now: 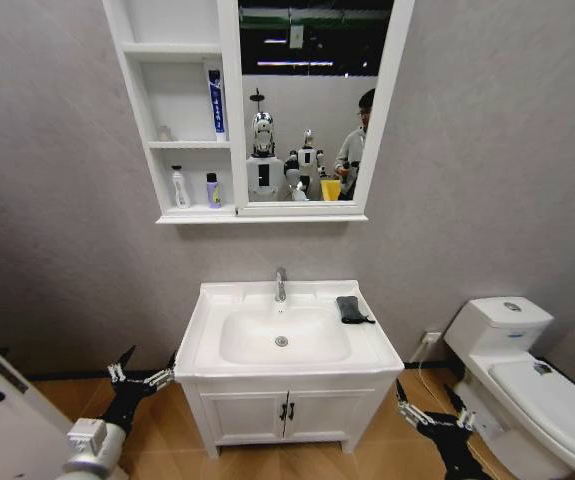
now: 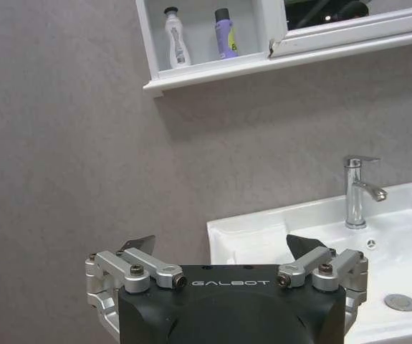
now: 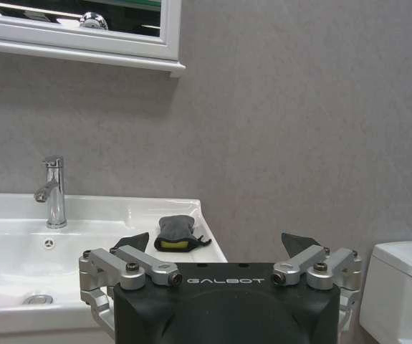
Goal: Move facial cleanser and shampoo from washbasin to cabinet, then wipe washbasin with towel.
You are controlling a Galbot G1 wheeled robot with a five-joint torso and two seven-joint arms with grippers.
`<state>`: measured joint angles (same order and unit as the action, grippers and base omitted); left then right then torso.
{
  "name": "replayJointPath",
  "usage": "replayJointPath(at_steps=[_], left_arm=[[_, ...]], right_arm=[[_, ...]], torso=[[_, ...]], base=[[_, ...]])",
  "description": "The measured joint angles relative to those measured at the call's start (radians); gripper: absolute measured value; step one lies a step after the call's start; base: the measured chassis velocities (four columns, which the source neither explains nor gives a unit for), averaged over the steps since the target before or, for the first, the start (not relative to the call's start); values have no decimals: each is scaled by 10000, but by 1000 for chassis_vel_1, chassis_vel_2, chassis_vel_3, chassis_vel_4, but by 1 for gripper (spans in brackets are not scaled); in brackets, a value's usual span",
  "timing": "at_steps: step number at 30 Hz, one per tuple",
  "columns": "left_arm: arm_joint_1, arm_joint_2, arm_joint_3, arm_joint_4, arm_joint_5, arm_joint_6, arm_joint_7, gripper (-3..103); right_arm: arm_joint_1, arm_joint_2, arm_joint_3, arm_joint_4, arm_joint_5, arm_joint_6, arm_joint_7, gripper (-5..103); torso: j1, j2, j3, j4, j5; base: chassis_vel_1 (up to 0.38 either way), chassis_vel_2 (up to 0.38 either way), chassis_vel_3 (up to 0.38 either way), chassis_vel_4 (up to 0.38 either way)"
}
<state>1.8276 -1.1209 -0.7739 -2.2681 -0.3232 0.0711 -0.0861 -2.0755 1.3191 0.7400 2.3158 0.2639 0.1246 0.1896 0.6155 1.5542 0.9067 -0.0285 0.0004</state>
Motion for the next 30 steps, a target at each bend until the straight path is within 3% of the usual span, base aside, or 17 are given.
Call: replayJointPath(at_steps=[3,7,8,10,11,15,16,18,19,21,22,23,24,25,27,29,30], left_arm=[[0,0,0,0,0,0,0,100],[0,0,-1,-1,0,-1,0,100],[0,0,-1,0,0,-1,0,100],[0,0,-1,0,0,1,1,100],[1,0,-2,-2,1,0,0,100],[1,0,-1,1,0,0,0,100],[0,0,-1,0,0,0,0,100],[0,1,-1,-4,0,-1,1,100],[1,0,0,0,0,0,0,100],[1,0,-2,0,0,0,0,100],[1,0,-1,-3,1,-1,1,100],[0,0,-1,-4,0,-1,1,100],[1,0,-2,0,0,-1,0,100],[1,0,-2,0,0,-1,0,100],[3,-1,-1,0,0,0,0,100],[3,0,-1,-2,0,0,0,100],[3,0,-2,0,0,0,0,100]], right_arm=[[0,1,-1,-2,1,-1,0,100],[-1,0,-1,-8,2,-2,0,100],[-1,0,-1,-7,1,-1,0,100],[-2,0,-1,-6,1,-1,-1,100],[-1,-1,-1,-8,2,-2,0,100],[-2,0,-1,-8,1,-1,0,100],[0,-1,-1,-9,2,-2,0,100],[0,-1,-2,-10,3,-4,0,100],[0,0,0,-8,2,-2,0,100],[-2,-1,-1,-6,1,-1,-1,100],[1,-2,-1,-9,3,-3,-1,100],[1,-2,-1,-11,3,-4,-1,100],[-1,0,1,-8,2,-2,0,100],[-1,0,1,-8,2,-2,0,100],[-1,-1,-1,-10,3,-3,-1,100],[-3,-1,0,-9,3,-3,0,100],[-2,-1,0,-8,3,-3,0,100]], torso=[[-3,2,-3,-3,-16],[-5,2,-3,-5,8],[-6,4,-3,-2,-18],[-4,3,-3,-2,-16],[-3,1,0,-1,16],[-4,3,-3,-1,-26],[-3,1,-1,-2,1],[-2,2,-1,-4,13],[-1,3,-2,-3,-25],[-2,2,-2,-1,-16],[0,0,1,-2,16],[-2,1,-2,-3,12],[-2,3,-2,-2,-26],[-2,3,-2,-2,-26],[-12,7,-5,-3,11],[-12,6,-4,-6,7],[-11,6,-5,3,-15]], base=[[335,-365,-335,334],[381,-341,-363,356],[357,-380,-354,383],[394,-366,-353,383],[394,-362,-399,354],[348,-368,-336,357],[367,-341,-342,358],[367,-358,-354,320],[325,-358,-329,364],[337,-373,-385,365],[375,-302,-385,323],[375,-302,-330,323],[306,-358,-330,310],[306,-358,-330,310],[315,-236,-296,251],[251,-174,-235,216],[99,-159,-184,116]])
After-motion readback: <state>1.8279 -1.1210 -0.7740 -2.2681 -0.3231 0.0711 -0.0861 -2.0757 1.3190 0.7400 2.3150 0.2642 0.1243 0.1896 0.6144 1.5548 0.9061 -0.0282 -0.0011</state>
